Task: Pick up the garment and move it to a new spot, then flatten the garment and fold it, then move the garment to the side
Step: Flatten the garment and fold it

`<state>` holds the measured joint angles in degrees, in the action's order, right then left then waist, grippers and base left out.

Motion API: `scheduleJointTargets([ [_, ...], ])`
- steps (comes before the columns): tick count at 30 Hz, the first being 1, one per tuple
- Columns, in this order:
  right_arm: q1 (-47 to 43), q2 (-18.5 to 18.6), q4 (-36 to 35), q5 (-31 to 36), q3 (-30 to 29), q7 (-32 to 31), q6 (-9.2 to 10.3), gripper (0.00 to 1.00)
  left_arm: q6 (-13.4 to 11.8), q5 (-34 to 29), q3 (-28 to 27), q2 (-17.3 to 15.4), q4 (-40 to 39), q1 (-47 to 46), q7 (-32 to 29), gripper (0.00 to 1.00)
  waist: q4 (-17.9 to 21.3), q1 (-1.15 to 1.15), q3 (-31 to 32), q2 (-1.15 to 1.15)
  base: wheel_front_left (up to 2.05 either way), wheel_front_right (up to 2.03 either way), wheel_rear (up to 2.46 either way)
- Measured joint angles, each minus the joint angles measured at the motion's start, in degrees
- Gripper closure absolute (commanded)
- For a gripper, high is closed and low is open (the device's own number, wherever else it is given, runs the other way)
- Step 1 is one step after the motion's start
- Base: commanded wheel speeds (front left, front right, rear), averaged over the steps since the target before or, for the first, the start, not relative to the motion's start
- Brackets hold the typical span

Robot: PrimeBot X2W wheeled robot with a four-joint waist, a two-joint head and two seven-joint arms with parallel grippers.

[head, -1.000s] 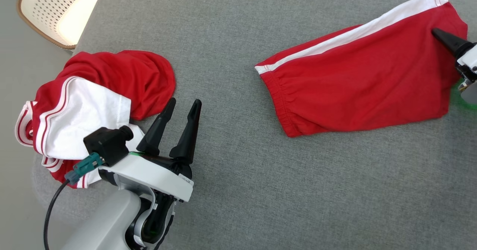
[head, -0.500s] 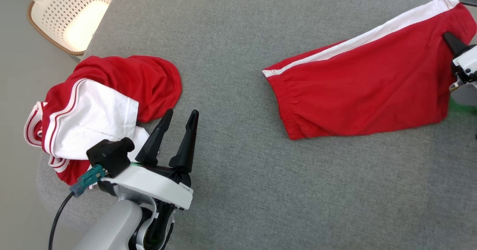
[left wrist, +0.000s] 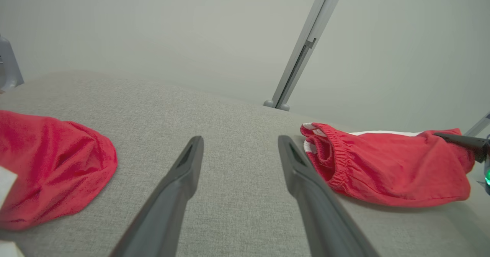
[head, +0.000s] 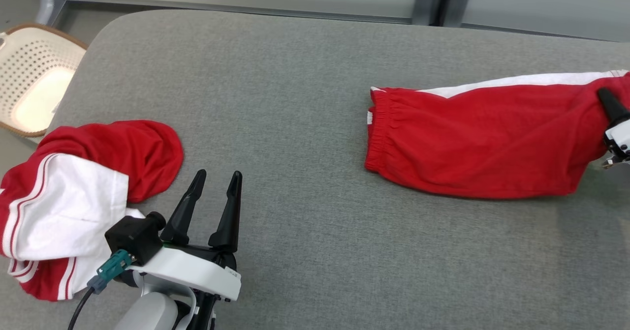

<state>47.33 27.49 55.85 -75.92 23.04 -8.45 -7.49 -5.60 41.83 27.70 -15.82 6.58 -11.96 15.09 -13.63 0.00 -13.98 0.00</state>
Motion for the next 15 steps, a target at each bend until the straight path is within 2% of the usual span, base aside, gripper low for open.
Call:
scheduleJointTargets([
  [3,-0.4,1.5,-1.0,0.9,0.5,1.5,0.00,1.00,0.3,-0.4,0.2,0.5,0.0,0.1,0.0,0.00,2.1,0.00,1.0,0.00,0.00,0.00,0.00],
  [7,0.1,1.8,-2.7,2.8,2.4,2.6,0.00,1.00,0.5,-0.6,0.3,0.6,0.5,0.1,0.0,0.00,3.6,0.00,2.0,0.00,0.00,0.00,0.00],
  [15,3.7,-3.9,-2.7,8.6,10.0,0.7,0.00,1.00,1.3,-0.4,1.2,2.3,2.7,0.1,0.0,0.00,1.4,0.00,2.8,0.00,0.00,0.00,0.00],
])
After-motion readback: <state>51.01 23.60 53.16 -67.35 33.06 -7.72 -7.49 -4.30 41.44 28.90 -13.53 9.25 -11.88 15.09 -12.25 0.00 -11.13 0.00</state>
